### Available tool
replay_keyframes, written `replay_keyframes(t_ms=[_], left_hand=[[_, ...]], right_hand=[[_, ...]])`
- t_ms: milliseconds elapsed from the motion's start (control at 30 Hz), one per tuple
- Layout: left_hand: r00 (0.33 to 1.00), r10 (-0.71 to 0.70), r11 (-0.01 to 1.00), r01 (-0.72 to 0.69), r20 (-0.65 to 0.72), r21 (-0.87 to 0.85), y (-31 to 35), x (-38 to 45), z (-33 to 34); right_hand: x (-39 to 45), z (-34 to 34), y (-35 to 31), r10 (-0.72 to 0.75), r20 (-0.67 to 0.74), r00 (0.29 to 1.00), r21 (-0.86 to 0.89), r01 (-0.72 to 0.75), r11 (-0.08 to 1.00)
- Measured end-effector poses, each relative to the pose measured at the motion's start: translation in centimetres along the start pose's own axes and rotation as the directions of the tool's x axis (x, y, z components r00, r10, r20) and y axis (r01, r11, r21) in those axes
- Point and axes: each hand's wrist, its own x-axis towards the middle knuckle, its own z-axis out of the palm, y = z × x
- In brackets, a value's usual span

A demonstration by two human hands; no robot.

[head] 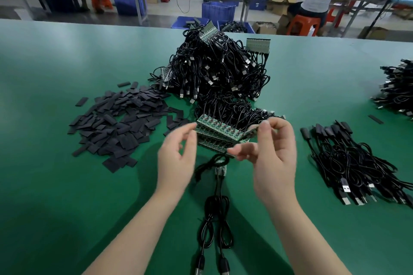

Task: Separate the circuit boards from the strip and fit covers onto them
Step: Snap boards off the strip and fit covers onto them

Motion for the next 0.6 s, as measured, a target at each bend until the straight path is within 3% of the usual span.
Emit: replay_keyframes(t_ms=[133, 200, 267, 333, 400, 500, 567, 600], left_hand=[[0.946, -0.079, 0.994, 0.050, -0.316, -0.097, -1.5, 2.9, -3.4], [0.908, -0.123, 0.992, 0.102, -0.401, -0.072, -2.6, 4.1, -4.9], [0.905, -0.108, 0.987, 0.148, -0.412, 0.065, -3.6, 5.5, -6.1], [0.945, -0.091, 0.944, 0.182, -0.314, 0.274, -4.5, 7.3, -6.8], [0.986, -0.123, 0.863, 0.162, -0.112, 0.479, -5.1, 9.1, -6.7], [0.958, -0.235, 0.643, 0.026, 0.166, 0.766, -5.1, 10.8, -6.0], [0.934, -0.268, 0.453, -0.093, 0.235, 0.887, -4.9, 11.4, -5.5], [0.933, -0.274, 0.405, -0.106, 0.231, 0.908, -4.9, 11.8, -5.4]], right_hand=[[0.6, 1.2, 0.2, 0.224, 0.122, 0.967, 0.322, -0.252, 0.913], [1.2, 0.6, 1.3, 0.319, 0.084, 0.944, 0.273, -0.330, 0.904], [1.2, -0.5, 2.9, 0.358, 0.017, 0.933, 0.047, -0.359, 0.932], [0.7, -1.9, 4.7, 0.332, -0.027, 0.943, -0.222, -0.330, 0.918], [0.2, -3.2, 6.0, 0.272, -0.032, 0.962, -0.436, -0.259, 0.862], [-0.1, -3.8, 6.5, 0.217, 0.037, 0.976, -0.550, -0.161, 0.819], [-0.2, -3.9, 6.6, 0.208, 0.100, 0.973, -0.609, -0.106, 0.786], [-0.2, -3.9, 6.8, 0.212, 0.122, 0.970, -0.624, -0.092, 0.776]])
